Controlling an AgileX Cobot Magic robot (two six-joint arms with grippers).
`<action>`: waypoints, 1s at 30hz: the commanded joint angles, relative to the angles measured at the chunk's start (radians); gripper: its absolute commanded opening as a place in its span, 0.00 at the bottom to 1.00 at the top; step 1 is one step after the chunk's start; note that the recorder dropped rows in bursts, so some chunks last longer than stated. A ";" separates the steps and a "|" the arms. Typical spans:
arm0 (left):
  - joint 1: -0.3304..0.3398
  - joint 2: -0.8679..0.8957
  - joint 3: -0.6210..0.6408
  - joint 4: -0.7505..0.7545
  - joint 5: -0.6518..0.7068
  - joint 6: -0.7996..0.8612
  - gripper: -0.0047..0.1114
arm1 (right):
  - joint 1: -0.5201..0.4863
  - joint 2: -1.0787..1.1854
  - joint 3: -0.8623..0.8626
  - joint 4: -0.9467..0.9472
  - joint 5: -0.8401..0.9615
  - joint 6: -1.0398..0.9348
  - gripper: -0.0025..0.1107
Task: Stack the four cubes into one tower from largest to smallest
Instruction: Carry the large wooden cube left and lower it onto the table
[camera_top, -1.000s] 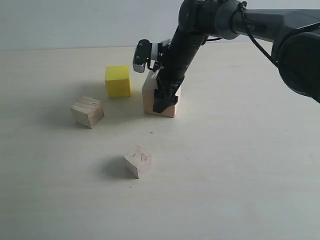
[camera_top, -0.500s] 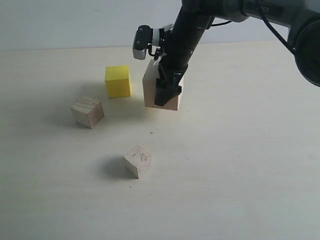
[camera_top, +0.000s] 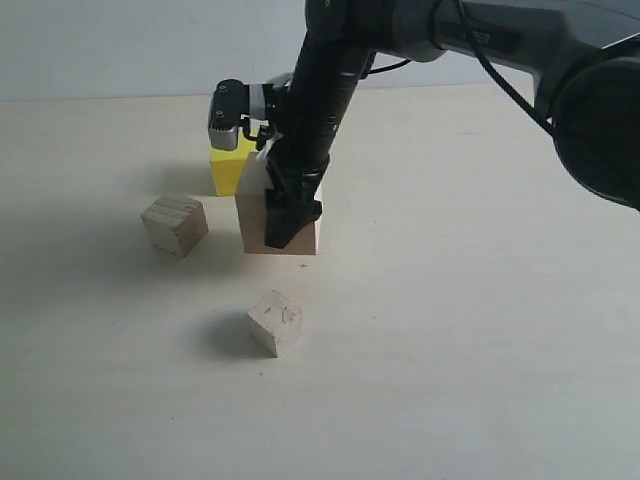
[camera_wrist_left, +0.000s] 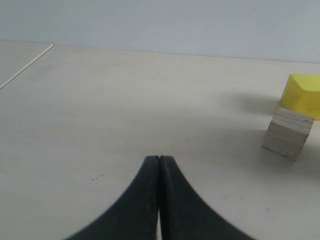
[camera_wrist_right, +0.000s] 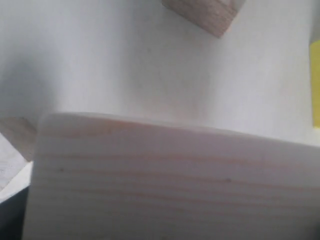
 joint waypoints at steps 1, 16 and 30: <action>-0.007 -0.006 0.003 0.002 -0.010 0.000 0.04 | 0.002 -0.013 0.013 0.008 -0.001 -0.005 0.02; -0.007 -0.006 0.003 0.002 -0.010 0.000 0.04 | 0.012 -0.013 0.127 0.020 -0.107 -0.106 0.02; -0.007 -0.006 0.003 0.002 -0.010 0.000 0.04 | 0.012 0.012 0.127 0.064 -0.122 -0.162 0.02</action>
